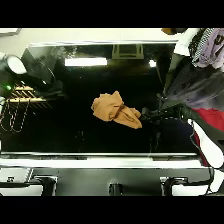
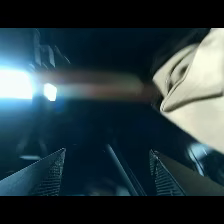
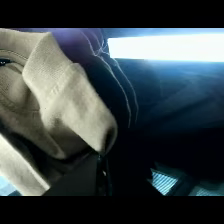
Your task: Fold the clothes and pants, and hang the long-sleeved shirts on hangers.
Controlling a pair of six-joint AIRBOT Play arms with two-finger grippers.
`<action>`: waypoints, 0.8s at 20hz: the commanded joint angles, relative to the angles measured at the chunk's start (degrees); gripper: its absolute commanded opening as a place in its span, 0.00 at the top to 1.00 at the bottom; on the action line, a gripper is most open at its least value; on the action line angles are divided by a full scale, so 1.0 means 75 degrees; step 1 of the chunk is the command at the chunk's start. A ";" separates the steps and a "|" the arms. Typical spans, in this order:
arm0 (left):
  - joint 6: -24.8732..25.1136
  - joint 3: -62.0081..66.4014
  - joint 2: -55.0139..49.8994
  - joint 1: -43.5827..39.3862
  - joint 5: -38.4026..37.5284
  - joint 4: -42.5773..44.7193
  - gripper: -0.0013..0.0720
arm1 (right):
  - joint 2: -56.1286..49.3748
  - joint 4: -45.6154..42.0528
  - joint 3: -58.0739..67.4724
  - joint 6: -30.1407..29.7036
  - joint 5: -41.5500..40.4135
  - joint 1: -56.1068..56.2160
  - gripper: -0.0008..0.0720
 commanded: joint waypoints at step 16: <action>0.2923 -0.3398 -0.1804 -0.1058 0.4217 -0.5324 0.23 | 0.0863 -0.0140 0.0017 0.0490 -0.0595 -0.0076 0.95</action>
